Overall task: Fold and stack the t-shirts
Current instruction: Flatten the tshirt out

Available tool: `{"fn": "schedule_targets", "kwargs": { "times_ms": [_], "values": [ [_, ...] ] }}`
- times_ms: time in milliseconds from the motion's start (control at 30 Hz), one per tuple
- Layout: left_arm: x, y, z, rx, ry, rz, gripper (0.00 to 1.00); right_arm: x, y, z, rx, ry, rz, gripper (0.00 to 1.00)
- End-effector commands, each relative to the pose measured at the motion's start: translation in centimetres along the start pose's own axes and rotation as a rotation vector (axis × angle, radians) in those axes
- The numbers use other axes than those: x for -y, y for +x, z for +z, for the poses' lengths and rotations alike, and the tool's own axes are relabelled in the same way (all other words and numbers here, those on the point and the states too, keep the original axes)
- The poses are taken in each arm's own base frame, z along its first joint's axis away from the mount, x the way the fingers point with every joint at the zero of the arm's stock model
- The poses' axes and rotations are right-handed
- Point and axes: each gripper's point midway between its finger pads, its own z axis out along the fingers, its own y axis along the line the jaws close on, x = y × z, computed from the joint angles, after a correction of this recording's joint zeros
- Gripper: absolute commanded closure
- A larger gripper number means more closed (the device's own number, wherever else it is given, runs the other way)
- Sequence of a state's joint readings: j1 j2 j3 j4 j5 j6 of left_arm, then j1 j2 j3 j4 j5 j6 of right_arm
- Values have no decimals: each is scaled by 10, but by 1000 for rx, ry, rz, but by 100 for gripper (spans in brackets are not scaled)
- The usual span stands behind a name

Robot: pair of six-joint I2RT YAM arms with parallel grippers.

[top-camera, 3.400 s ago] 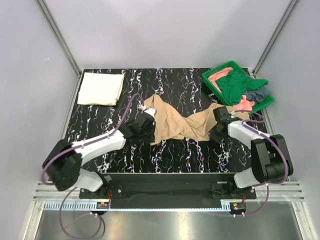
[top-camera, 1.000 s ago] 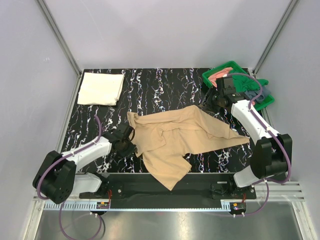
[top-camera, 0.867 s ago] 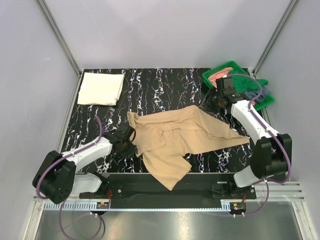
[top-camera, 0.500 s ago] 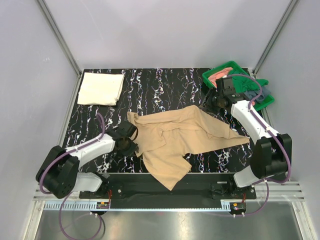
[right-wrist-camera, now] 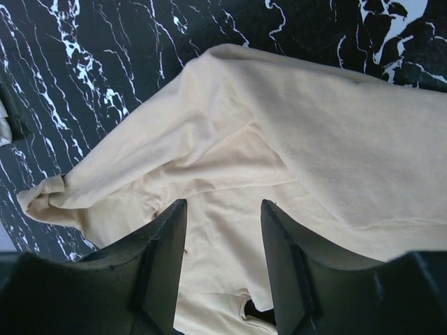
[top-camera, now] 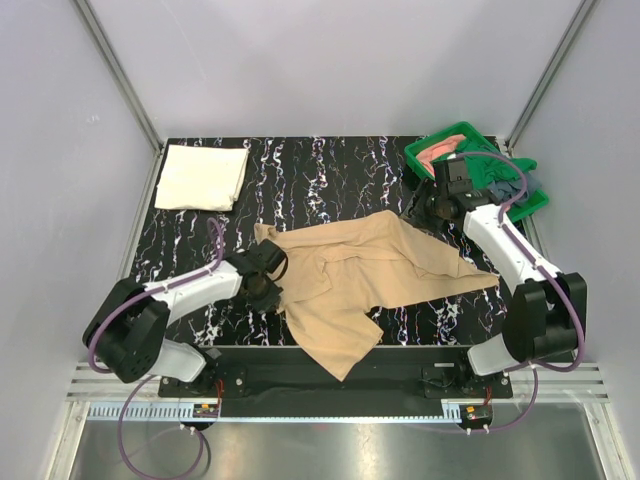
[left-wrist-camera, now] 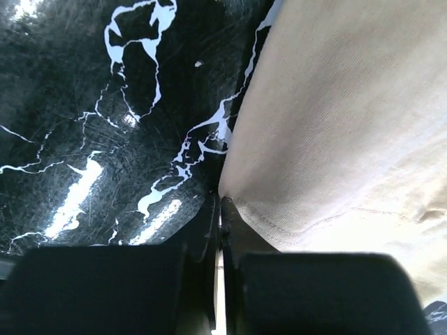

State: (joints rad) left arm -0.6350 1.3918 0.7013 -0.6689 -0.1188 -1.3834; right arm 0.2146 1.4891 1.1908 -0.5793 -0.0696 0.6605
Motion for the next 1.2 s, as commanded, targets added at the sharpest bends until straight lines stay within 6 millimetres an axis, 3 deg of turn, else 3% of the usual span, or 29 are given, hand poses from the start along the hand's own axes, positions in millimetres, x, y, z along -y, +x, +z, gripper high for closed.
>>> {"fn": "schedule_targets", "kwargs": {
  "times_ms": [0, 167, 200, 300, 400, 500, 633, 767, 967, 1167],
  "values": [
    [3, -21, -12, 110, 5, 23, 100, 8, 2, -15, -9, 22, 18, 46],
    [43, -81, -75, 340, 160, 93, 100, 50, 14, -16, -53, 123, 211, 44],
    [53, -96, -92, 395, 191, 130, 100, 66, 14, -17, -40, 155, 248, 44],
    [61, -134, -127, 492, 233, 131, 100, 96, 16, -21, -14, 228, 349, 44],
    [68, -151, -148, 537, 259, 164, 100, 119, 27, -23, 20, 304, 418, 44],
    [65, -163, -154, 554, 259, 163, 100, 146, 31, -26, 83, 380, 499, 44],
    [55, -182, -160, 597, 254, 135, 100, 163, 36, -25, 131, 423, 533, 45],
    [54, -186, -163, 602, 282, 132, 100, 177, 42, -21, 153, 472, 547, 46],
    [57, -184, -157, 584, 296, 146, 100, 175, 38, -4, 136, 445, 559, 56],
    [60, -181, -153, 567, 307, 151, 100, 184, 45, 5, 131, 477, 608, 56]
  ]
}}
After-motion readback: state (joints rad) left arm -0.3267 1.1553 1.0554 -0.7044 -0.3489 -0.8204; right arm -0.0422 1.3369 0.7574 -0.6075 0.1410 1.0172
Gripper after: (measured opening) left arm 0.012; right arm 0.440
